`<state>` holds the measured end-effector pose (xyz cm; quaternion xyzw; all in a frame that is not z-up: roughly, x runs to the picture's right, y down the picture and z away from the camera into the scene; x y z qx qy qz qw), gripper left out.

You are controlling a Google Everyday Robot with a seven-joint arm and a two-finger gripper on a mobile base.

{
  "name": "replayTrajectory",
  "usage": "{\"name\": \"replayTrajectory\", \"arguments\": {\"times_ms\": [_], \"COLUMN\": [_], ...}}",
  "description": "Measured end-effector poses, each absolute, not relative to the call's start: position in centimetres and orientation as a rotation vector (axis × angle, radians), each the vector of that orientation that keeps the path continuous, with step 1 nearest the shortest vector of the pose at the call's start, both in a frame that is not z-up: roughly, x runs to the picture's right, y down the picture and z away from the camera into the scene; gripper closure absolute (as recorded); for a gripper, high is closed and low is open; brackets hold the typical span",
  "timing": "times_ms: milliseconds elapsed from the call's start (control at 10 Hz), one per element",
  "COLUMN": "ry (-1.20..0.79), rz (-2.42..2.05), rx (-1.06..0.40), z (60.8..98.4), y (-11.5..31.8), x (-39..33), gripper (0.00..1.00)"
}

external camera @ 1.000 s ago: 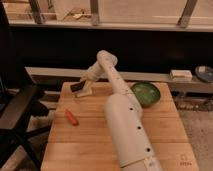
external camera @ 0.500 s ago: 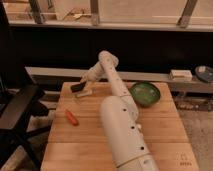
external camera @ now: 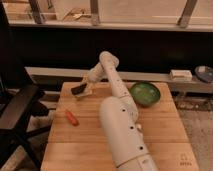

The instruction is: Place the eraser on the white sponge

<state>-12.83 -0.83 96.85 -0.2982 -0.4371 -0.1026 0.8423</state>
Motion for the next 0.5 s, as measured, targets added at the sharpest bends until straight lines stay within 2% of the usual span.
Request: {"name": "replayTrajectory", "arguments": {"times_ms": [500], "ry": [-0.945], "rz": [-0.240], "rx": [-0.593], "z": [95.7], "y": [-2.5], "x": [-12.2], "gripper": [0.37]}}
